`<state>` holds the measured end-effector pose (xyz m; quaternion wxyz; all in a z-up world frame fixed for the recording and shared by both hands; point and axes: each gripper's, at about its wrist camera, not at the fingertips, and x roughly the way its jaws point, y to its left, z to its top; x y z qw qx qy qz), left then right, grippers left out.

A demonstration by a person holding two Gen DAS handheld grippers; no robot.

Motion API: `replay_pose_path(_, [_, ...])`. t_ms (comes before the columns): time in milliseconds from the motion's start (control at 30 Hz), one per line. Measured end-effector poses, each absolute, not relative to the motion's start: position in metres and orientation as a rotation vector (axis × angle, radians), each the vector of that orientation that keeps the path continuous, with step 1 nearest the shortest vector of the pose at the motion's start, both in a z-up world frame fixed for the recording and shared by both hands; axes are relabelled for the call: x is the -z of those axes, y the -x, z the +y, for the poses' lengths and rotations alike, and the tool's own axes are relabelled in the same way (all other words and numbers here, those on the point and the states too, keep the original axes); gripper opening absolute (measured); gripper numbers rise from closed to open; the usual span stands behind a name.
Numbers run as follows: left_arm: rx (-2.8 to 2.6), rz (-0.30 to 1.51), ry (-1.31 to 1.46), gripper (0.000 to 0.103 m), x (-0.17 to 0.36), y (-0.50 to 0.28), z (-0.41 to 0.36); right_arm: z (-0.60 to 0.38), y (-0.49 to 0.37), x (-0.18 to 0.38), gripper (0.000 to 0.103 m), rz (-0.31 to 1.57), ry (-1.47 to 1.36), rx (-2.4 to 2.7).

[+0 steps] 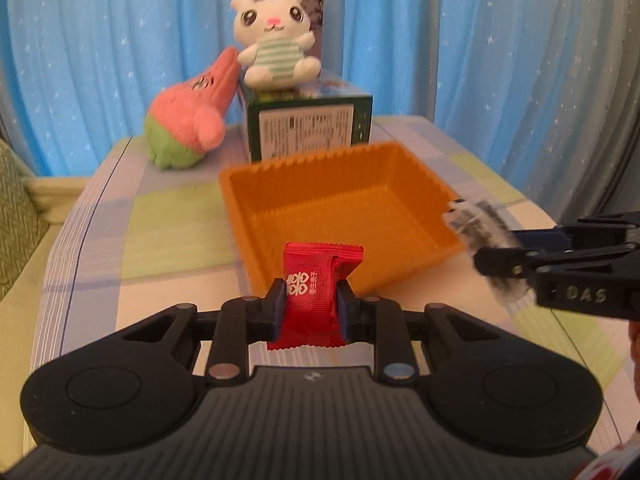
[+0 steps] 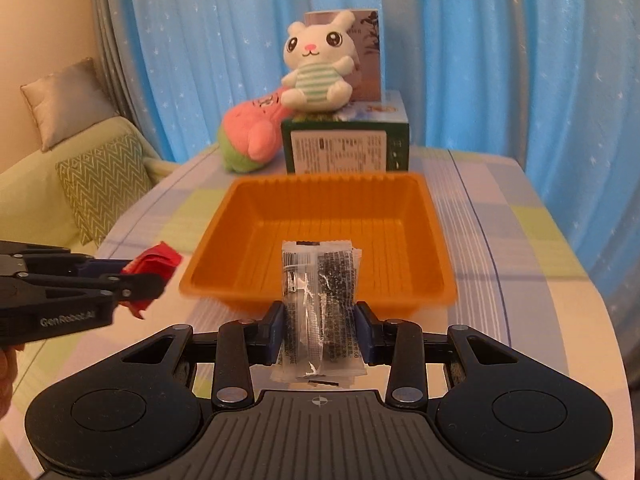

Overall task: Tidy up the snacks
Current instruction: 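Carry both packets to the orange tray and open both tools to drop them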

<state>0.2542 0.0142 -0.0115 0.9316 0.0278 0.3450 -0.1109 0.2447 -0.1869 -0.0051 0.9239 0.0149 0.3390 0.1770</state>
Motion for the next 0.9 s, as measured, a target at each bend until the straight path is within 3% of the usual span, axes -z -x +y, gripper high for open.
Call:
replay_pose_path(500, [0.219,0.724,-0.051,0.026,0.040,-0.348,0.002,-0.186,-0.342,0.027,0.037,0.735,-0.064,-0.342])
replay_pose_path(900, [0.175,0.711,-0.023,0.066,0.036,-0.317,0.020,-0.192,-0.350,0.034,0.038,0.737,-0.131,-0.351])
